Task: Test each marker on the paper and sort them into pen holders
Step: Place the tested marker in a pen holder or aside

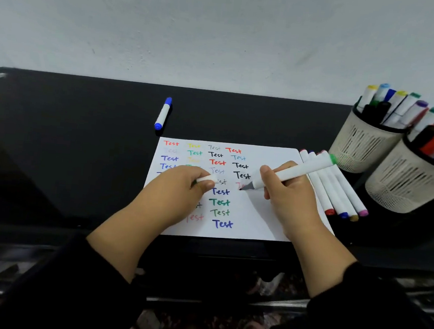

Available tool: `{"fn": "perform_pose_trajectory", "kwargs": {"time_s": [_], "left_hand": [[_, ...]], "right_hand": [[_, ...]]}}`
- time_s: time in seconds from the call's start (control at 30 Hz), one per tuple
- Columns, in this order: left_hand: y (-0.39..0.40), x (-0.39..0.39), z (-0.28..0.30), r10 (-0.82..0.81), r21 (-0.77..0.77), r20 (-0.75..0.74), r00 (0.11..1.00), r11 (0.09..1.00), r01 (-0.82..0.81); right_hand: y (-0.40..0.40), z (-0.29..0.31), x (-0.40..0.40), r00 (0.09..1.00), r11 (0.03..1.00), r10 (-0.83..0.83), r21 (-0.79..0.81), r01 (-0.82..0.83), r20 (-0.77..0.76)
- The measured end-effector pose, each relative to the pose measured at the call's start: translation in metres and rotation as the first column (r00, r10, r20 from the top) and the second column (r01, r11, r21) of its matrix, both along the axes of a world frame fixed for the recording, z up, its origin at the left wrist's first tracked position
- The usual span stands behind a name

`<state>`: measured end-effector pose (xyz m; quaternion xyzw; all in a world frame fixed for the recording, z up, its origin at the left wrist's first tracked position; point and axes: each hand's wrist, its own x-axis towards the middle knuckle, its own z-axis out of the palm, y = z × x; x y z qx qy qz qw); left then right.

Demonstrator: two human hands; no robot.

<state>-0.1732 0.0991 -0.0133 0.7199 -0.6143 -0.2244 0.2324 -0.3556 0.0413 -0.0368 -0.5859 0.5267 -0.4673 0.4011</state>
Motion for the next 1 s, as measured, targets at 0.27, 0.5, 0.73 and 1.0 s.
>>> {"fn": "perform_pose_trajectory", "kwargs": {"time_s": [0.27,0.5,0.73,1.0], "left_hand": [[-0.0014,0.0040,-0.0016,0.025,-0.016,0.004,1.000,1.000,-0.025],[-0.0035,0.0076,-0.0052,0.012,0.004,0.000,1.000,1.000,-0.012],[-0.0028,0.0045,-0.0039,0.032,-0.002,0.009,0.999,1.000,-0.032],[-0.0024,0.0033,-0.0044,0.034,-0.003,-0.001,0.999,0.999,-0.034]], "right_hand": [[-0.0002,-0.0016,0.0019,0.998,0.999,0.052,-0.007,-0.053,-0.046],[-0.0033,-0.0033,-0.0003,0.999,0.999,0.025,-0.023,-0.025,-0.026],[-0.0046,-0.0053,-0.0030,1.000,1.000,-0.004,-0.021,0.003,-0.009],[-0.0030,-0.0044,-0.0026,1.000,0.999,-0.020,-0.040,0.020,-0.004]]}}
